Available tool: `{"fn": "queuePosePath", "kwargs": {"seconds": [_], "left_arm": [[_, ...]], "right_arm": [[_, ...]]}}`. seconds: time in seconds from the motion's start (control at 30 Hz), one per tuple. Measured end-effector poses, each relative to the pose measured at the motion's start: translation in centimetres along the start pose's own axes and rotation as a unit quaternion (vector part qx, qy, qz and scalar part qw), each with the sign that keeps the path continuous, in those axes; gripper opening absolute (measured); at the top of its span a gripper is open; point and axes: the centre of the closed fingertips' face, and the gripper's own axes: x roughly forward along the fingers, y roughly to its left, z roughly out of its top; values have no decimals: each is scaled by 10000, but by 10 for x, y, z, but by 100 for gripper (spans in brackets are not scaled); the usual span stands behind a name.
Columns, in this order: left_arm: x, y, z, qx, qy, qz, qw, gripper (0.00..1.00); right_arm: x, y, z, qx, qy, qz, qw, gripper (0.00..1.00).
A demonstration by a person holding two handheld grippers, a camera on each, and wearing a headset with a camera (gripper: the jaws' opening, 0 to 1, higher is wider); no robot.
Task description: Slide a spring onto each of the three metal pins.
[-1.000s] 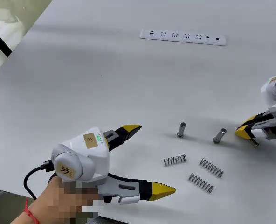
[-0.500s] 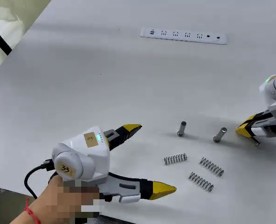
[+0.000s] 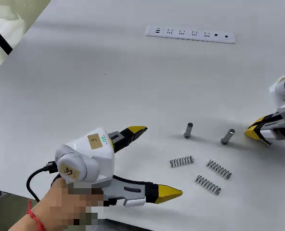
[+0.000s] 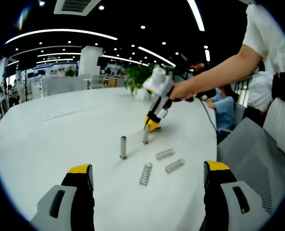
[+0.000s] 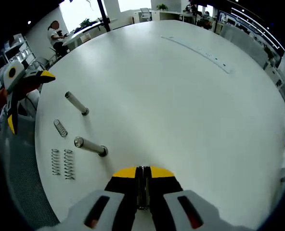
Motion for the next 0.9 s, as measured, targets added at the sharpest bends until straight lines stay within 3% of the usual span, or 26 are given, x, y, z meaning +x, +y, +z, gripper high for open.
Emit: {"fn": "queuePosePath", "kwargs": {"seconds": [0.9], "left_arm": [[3, -2, 4, 44, -6, -45, 10000, 96]], "right_arm": [[-24, 1, 9, 42, -546, -47, 9985, 9]]}}
